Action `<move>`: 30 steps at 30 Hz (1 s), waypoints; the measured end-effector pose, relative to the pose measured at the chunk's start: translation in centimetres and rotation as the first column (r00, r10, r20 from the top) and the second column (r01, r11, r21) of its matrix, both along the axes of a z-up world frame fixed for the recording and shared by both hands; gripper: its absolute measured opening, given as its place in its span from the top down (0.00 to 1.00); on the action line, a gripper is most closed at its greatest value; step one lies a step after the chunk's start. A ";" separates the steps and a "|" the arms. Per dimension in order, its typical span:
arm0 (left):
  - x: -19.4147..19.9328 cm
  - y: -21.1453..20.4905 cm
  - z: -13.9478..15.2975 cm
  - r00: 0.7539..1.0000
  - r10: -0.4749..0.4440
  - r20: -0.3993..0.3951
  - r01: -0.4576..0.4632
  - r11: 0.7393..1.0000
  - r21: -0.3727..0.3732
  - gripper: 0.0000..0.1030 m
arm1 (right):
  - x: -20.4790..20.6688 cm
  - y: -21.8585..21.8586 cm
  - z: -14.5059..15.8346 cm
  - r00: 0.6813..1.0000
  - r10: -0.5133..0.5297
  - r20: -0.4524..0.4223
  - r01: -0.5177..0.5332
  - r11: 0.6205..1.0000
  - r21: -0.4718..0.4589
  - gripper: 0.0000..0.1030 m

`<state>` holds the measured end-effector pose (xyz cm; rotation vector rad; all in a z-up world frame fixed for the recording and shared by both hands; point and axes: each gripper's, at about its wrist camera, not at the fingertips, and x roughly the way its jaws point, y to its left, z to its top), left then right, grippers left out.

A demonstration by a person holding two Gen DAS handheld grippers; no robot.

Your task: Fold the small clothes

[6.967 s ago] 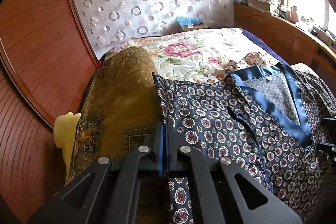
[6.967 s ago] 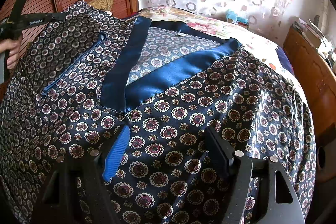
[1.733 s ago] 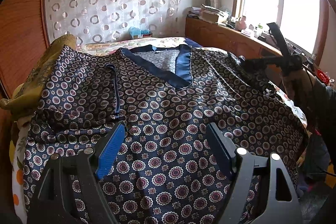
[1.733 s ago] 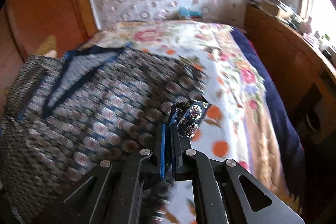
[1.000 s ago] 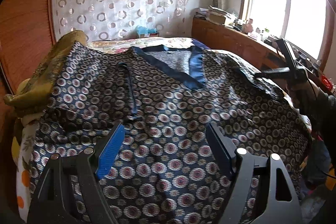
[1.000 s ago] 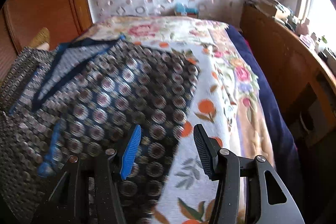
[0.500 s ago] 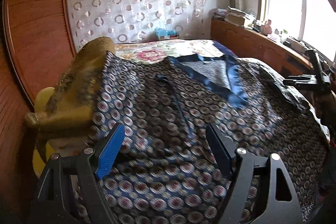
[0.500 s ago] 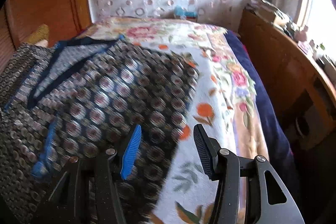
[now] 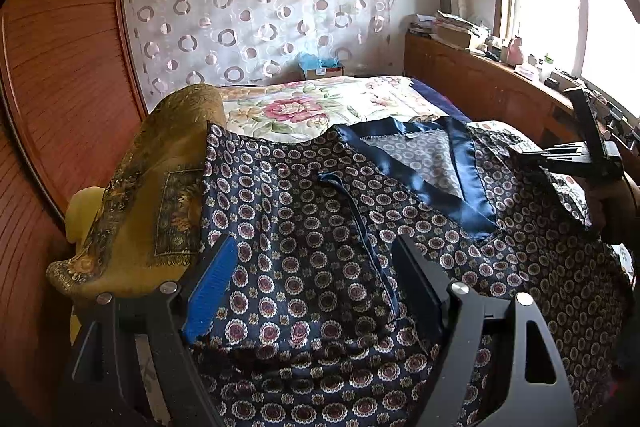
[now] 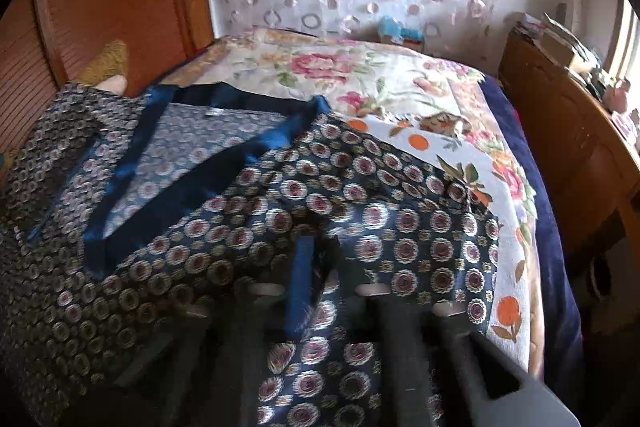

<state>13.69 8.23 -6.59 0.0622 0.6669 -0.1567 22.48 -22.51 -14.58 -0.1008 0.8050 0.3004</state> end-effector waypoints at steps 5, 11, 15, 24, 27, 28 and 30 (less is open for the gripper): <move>0.8 -0.2 0.4 1.000 -0.013 0.006 0.013 1.000 0.009 0.22 | -1.0 -2.6 2.7 0.996 0.010 0.093 -0.027 0.982 0.185 0.98; 2.9 0.4 1.0 1.000 -0.013 0.004 0.013 1.000 0.010 0.22 | -0.1 -4.7 2.9 0.996 -0.033 0.088 0.020 0.989 0.146 0.45; 4.1 1.3 1.2 1.000 0.004 0.002 -0.004 1.000 0.027 0.22 | 0.8 -5.2 1.9 0.994 -0.077 0.078 0.071 0.994 0.079 0.45; 7.7 4.7 0.7 0.997 0.074 -0.037 -0.071 0.995 0.063 0.22 | 3.5 -4.6 -2.0 0.991 -0.133 -0.008 0.133 0.989 -0.071 0.45; 8.6 5.3 0.6 0.996 0.076 -0.049 -0.073 0.996 0.057 0.22 | 3.9 -4.7 -2.1 0.992 -0.129 -0.012 0.129 0.991 -0.040 0.44; 9.1 5.5 0.5 0.996 0.071 -0.057 -0.068 0.996 0.050 0.25 | 4.0 -4.8 -2.1 0.991 -0.130 -0.015 0.129 0.991 -0.035 0.44; 9.8 5.6 0.4 0.996 0.059 -0.071 -0.056 0.997 0.044 0.33 | 4.3 -4.6 -2.2 0.991 -0.131 -0.020 0.131 0.991 -0.028 0.42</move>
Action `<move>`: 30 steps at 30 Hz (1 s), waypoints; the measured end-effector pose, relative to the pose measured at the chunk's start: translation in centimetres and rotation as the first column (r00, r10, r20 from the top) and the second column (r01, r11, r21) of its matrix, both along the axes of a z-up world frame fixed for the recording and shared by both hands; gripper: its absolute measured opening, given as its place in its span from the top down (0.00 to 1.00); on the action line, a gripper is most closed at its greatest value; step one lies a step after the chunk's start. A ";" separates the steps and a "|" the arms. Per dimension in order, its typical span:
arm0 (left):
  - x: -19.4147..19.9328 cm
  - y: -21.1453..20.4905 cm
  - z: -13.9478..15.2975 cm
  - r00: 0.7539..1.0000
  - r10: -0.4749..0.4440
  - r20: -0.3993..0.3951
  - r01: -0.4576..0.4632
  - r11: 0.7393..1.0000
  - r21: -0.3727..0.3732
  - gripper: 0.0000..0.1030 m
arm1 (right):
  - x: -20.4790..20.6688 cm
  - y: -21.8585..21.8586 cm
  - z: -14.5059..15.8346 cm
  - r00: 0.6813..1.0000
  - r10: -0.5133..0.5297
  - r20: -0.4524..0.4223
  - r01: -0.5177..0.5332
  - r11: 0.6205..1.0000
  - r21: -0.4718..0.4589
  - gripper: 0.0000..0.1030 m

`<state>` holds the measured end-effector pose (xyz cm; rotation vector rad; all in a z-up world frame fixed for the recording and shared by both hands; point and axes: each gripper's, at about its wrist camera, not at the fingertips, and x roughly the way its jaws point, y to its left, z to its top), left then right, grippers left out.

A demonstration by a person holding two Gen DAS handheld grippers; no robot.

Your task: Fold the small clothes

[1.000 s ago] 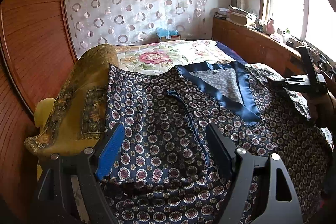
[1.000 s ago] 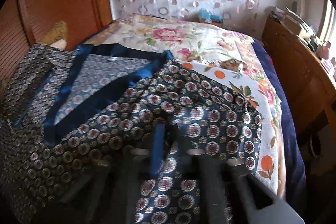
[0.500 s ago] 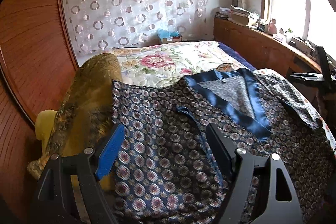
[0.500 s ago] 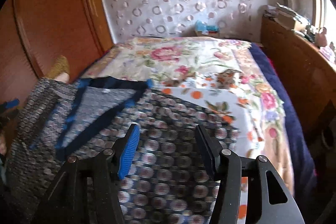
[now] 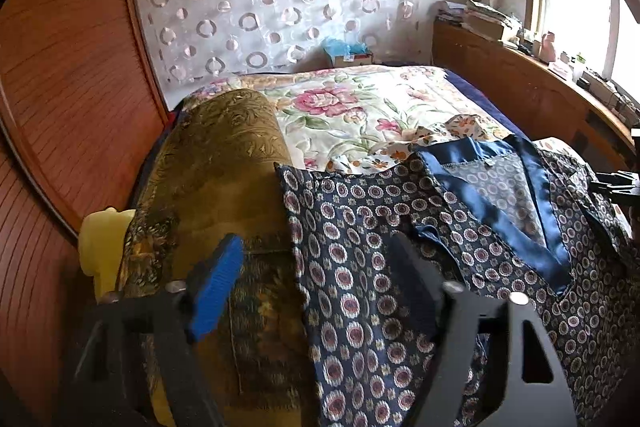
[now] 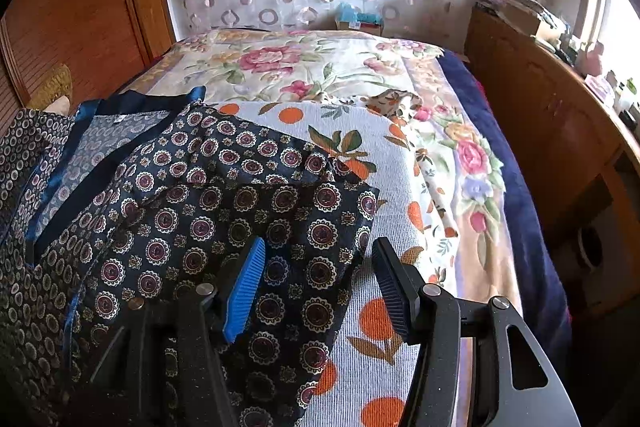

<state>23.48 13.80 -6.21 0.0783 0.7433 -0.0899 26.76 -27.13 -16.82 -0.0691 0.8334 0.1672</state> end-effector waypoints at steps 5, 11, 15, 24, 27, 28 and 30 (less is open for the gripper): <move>2.2 -0.1 -0.3 0.999 -0.022 -0.035 0.021 1.000 -0.002 0.53 | -0.3 -0.8 0.4 1.000 0.005 -0.004 -0.005 1.000 -0.009 0.34; 4.3 -0.1 -0.5 0.998 -0.024 -0.066 0.023 1.000 -0.011 0.66 | -0.7 -1.8 0.4 1.000 -0.002 -0.006 0.002 1.000 -0.004 0.30; 4.7 -0.3 -0.7 0.997 -0.028 -0.073 0.028 1.000 -0.003 0.68 | -0.6 -1.9 0.4 1.000 -0.004 -0.007 0.004 1.000 -0.005 0.28; 4.6 -0.6 -1.2 0.995 -0.038 -0.089 0.039 0.999 0.009 0.85 | -0.6 -1.9 0.3 1.000 -0.005 -0.007 0.005 1.000 -0.007 0.26; 4.1 -1.3 -1.1 0.993 -0.074 -0.087 0.073 0.997 -0.013 0.97 | -0.6 -2.0 0.3 1.000 -0.007 -0.008 0.007 1.000 -0.008 0.25; 3.8 -1.6 -0.9 0.993 -0.085 -0.080 0.084 0.996 -0.016 0.98 | -0.6 -2.0 0.3 1.000 -0.006 -0.008 0.006 1.000 -0.007 0.25; 3.0 -2.3 -0.6 0.992 -0.108 -0.067 0.106 0.994 -0.025 0.98 | -0.6 -2.0 0.2 1.000 -0.008 -0.007 0.008 1.000 -0.007 0.24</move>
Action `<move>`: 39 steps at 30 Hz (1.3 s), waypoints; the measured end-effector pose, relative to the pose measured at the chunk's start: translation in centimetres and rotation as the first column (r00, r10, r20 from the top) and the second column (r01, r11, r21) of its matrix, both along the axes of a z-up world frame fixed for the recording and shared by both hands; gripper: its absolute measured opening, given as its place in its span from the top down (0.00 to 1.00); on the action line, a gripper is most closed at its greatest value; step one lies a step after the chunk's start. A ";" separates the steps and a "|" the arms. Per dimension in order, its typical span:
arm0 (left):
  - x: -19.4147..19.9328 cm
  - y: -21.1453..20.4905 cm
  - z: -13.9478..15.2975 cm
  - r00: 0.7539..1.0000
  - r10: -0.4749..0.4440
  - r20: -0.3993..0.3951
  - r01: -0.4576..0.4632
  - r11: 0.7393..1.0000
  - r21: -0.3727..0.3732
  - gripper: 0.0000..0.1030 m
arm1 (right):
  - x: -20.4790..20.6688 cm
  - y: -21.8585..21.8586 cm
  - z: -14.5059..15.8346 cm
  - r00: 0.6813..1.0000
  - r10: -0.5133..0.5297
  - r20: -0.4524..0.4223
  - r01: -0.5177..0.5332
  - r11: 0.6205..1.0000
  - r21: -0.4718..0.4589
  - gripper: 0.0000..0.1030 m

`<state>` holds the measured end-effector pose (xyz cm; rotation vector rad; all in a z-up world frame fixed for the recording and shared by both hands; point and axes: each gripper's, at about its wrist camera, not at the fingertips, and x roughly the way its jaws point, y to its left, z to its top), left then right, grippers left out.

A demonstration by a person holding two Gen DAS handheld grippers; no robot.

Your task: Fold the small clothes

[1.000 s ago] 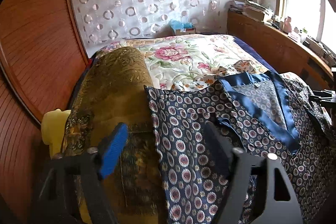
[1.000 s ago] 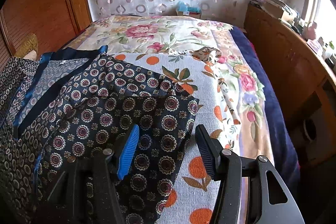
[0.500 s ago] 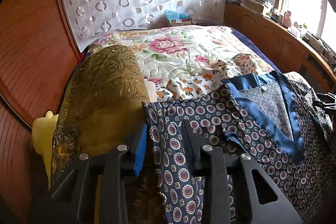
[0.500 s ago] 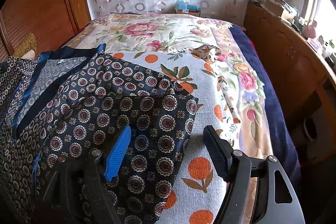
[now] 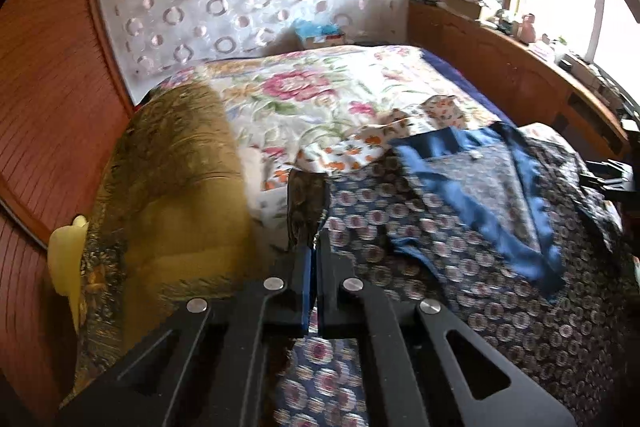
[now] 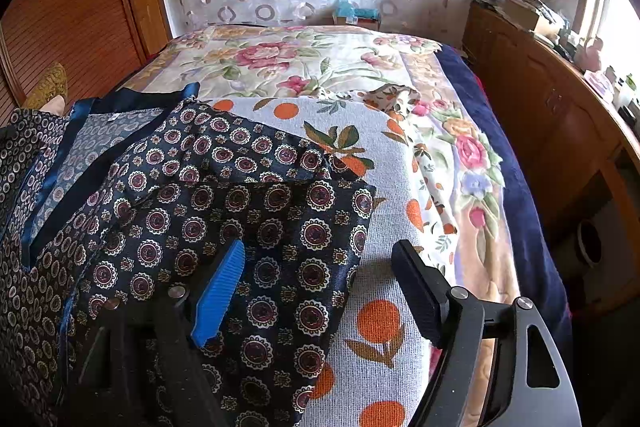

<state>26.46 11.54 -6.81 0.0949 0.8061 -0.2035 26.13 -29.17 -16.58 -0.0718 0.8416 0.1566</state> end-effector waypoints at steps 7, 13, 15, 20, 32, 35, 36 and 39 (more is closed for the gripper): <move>-4.0 -2.7 1.2 0.995 -0.086 0.041 0.089 0.992 -0.088 0.98 | 0.1 -0.1 0.1 1.000 0.006 -0.003 -0.006 1.000 0.007 0.23; -6.9 -2.9 1.4 0.994 -0.094 0.057 0.100 0.989 -0.111 0.98 | -0.2 0.2 0.4 0.998 0.067 0.008 -0.067 0.998 0.018 0.64; -7.7 -2.7 1.4 0.994 -0.085 0.062 0.092 0.989 -0.118 0.98 | -0.5 0.6 0.5 0.994 0.105 -0.001 -0.105 0.993 0.046 0.90; -10.2 -2.1 2.6 0.992 -0.062 0.105 0.076 0.988 -0.135 0.98 | -2.6 1.4 1.5 0.990 0.131 0.058 -0.134 0.989 0.054 0.96; -17.7 0.4 5.6 0.973 0.007 0.229 0.029 0.988 -0.153 0.98 | -13.6 0.7 8.0 0.945 0.144 0.293 -0.160 0.987 0.029 0.98; -20.1 1.4 6.0 0.965 0.032 0.259 0.011 0.987 -0.161 0.98 | -16.8 0.4 8.0 0.937 0.148 0.317 -0.164 0.986 0.023 0.98; -21.1 1.8 6.1 0.962 0.046 0.269 -0.001 0.987 -0.162 0.98 | -18.0 0.4 8.0 0.934 0.150 0.325 -0.165 0.986 0.018 0.98; -23.6 3.3 5.9 0.957 0.082 0.278 -0.032 0.983 -0.179 0.98 | -21.0 0.4 7.4 0.927 0.152 0.342 -0.168 0.986 0.018 0.98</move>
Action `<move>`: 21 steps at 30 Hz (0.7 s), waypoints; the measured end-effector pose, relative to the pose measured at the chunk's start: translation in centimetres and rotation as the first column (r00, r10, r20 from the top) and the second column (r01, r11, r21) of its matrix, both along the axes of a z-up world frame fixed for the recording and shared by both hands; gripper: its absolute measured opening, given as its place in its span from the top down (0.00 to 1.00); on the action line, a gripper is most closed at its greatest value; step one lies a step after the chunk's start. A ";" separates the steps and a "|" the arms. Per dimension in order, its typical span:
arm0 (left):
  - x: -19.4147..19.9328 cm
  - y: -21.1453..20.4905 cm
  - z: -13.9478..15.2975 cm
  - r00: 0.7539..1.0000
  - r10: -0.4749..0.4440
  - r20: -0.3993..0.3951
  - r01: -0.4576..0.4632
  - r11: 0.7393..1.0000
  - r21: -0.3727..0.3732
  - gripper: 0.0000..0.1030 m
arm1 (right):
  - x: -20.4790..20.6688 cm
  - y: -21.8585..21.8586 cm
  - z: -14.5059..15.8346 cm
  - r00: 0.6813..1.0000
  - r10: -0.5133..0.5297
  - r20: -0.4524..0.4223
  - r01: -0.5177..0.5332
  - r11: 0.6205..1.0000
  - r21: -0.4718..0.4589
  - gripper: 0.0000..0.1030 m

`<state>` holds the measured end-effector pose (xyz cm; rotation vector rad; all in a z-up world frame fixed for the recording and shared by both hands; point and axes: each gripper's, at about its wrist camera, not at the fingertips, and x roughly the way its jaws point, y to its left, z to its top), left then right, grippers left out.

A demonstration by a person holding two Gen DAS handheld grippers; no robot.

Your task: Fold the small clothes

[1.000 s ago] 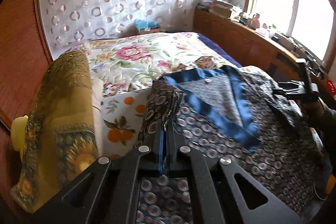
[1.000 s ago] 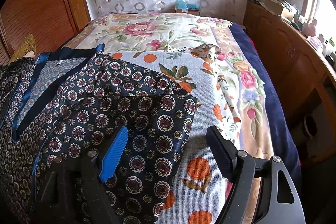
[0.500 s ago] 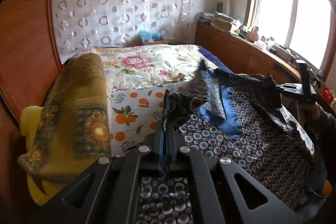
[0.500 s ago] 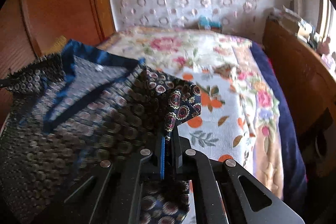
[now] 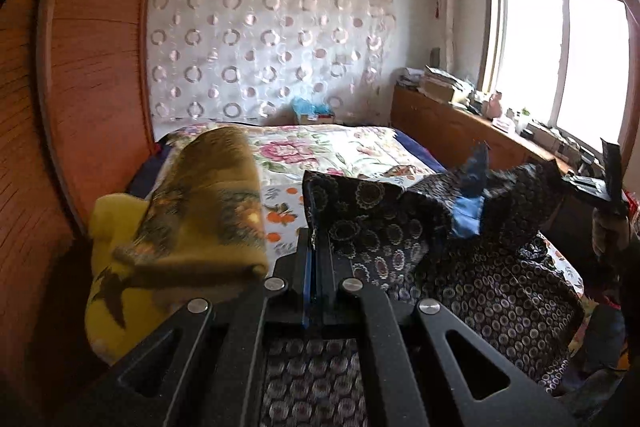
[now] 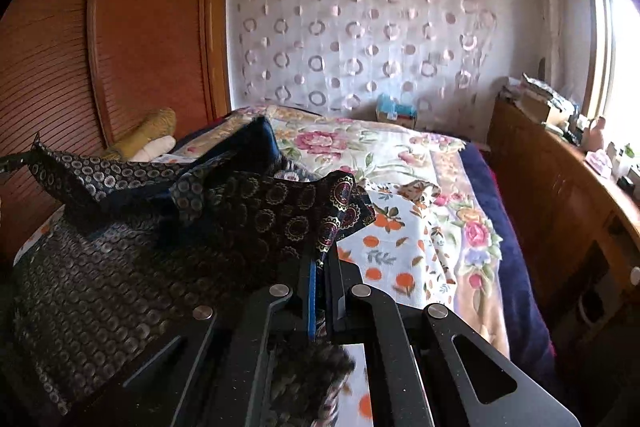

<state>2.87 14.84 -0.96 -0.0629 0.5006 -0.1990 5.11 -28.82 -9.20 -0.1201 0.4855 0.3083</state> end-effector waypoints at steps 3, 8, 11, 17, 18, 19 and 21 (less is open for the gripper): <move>-1.9 1.5 -0.8 0.999 0.032 -0.010 -0.032 0.999 -0.023 0.98 | -2.6 -0.3 -0.8 1.000 0.005 -0.001 -0.005 1.000 0.015 0.98; -3.3 3.0 -2.8 0.997 0.069 -0.046 -0.070 0.997 -0.031 0.98 | -5.9 -1.5 -1.7 1.000 -0.002 -0.020 0.003 0.999 0.034 0.98; -3.9 3.2 -3.5 0.995 0.072 -0.062 -0.075 0.996 -0.039 0.98 | -7.0 -2.0 -2.4 0.998 -0.007 -0.060 0.010 0.999 0.040 0.98; -5.7 3.1 -2.9 0.996 0.080 -0.045 -0.081 0.996 -0.033 0.98 | -8.0 -2.8 -2.5 0.992 -0.005 -0.123 0.006 1.000 0.011 0.98; -5.9 3.3 -2.9 0.996 0.084 -0.044 -0.085 0.996 -0.035 0.98 | -8.1 -2.9 -2.6 0.991 0.000 -0.136 0.001 1.000 0.005 0.98; -5.9 3.5 -2.8 0.995 0.094 -0.043 -0.096 0.995 -0.042 0.98 | -7.9 -2.6 -2.2 0.989 -0.001 -0.145 0.001 1.000 -0.001 0.98; -5.9 3.8 -2.7 0.994 0.102 -0.041 -0.104 0.993 -0.049 0.97 | -7.5 -2.5 -2.4 0.985 -0.012 -0.171 0.012 1.000 -0.001 0.98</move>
